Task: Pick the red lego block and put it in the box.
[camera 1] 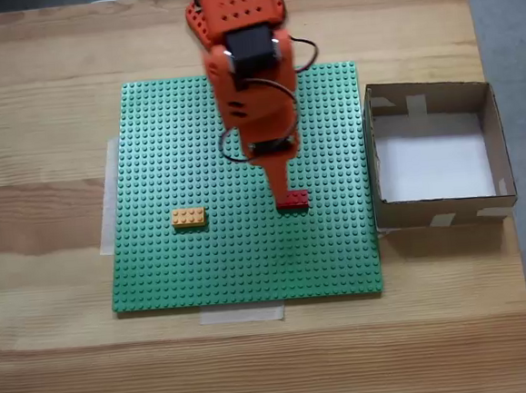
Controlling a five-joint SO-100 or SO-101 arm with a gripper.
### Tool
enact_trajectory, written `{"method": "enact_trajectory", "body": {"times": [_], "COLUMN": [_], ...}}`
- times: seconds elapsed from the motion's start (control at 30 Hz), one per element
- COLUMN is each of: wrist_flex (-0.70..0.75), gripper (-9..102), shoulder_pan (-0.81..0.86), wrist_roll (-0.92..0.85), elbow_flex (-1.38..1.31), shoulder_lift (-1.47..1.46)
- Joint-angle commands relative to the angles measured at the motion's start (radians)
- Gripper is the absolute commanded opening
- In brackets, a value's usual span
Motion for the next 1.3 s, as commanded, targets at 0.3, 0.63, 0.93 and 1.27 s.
{"method": "enact_trajectory", "body": {"times": [0.3, 0.63, 0.93, 1.27], "wrist_flex": [0.008, 0.029, -0.011, -0.020], "gripper": [32, 32, 32, 32], "shoulder_pan": [-0.025, -0.032, -0.008, -0.025], "wrist_roll": [0.057, 0.100, 0.097, 0.011], "elbow_flex": [-0.221, -0.239, -0.268, -0.314], "shoulder_lift": [-0.172, -0.235, -0.308, -0.356]}}
